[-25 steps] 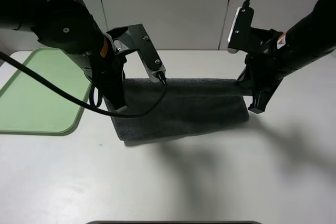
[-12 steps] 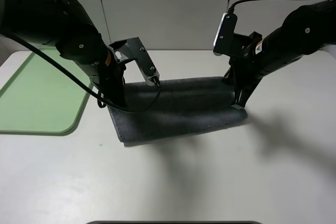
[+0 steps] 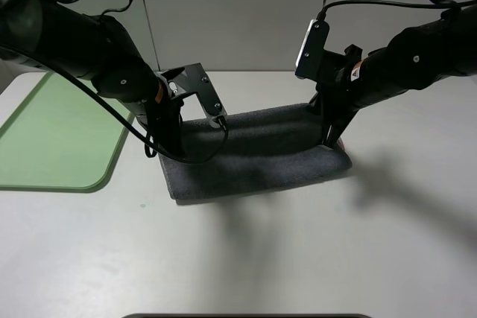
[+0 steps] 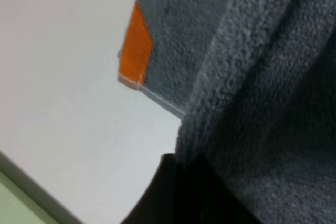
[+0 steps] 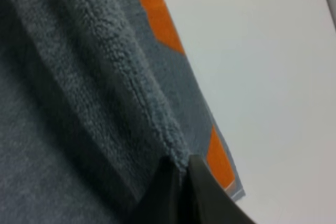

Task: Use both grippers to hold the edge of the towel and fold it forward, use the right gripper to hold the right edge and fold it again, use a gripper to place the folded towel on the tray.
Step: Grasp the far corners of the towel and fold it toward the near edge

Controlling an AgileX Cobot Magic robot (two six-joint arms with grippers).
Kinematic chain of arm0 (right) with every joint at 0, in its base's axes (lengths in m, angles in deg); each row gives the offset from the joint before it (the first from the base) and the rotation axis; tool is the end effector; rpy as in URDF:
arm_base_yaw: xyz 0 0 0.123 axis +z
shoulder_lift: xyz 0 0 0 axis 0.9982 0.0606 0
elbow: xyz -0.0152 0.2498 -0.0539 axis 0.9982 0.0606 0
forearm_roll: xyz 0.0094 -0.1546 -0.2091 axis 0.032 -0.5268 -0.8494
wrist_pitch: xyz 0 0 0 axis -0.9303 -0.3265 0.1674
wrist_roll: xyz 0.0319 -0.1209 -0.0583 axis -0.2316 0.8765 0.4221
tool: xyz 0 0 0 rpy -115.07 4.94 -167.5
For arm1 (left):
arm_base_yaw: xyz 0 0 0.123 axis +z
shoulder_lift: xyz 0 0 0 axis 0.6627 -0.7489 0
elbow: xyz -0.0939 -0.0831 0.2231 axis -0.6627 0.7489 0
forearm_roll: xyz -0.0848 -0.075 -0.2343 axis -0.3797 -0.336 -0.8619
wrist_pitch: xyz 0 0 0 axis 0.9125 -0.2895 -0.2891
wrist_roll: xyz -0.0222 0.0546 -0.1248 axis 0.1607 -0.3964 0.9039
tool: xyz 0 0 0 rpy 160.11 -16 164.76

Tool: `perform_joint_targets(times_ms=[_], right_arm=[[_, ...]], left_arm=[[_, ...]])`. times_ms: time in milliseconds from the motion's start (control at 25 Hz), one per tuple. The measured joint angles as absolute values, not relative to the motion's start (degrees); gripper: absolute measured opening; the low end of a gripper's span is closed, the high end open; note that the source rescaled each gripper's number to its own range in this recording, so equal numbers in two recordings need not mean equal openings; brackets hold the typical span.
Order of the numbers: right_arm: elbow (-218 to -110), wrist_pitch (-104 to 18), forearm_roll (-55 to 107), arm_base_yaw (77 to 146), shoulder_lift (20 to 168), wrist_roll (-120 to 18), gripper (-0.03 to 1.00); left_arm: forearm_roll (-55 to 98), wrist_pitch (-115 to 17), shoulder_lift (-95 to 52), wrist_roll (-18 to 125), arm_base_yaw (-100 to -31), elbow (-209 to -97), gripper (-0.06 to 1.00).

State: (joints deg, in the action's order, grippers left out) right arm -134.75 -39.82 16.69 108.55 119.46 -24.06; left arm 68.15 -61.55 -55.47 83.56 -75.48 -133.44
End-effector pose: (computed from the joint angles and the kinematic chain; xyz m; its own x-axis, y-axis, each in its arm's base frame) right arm 0.3450 0.1390 0.1031 -0.1384 -0.9019 -0.4091 -0.7763 0.3553 -0.5207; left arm 0.3385 -0.2020 0.0796 -0.2723 0.8889 -0.3684 0.7960 0.4232 0.4328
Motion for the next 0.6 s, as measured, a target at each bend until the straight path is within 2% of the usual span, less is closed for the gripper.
perform_joint_targets(times_ms=[440,520,600], right_arm=[[-134.75,-37.85,16.65,108.55,120.60,-24.06,0.00],[-134.75,-38.09,16.65,108.55,120.64,-24.06,0.00],[-134.75,-38.42,16.65,108.55,120.64,-24.49,0.08]], left_arm=[[69.65,-61.07,-55.47,83.56,-75.30,-133.44,0.01],[69.65,-61.14,-55.47,83.56,-75.30,-133.44,0.05],[69.65,-61.26,-55.47,83.56,-75.30,-133.44,0.18]])
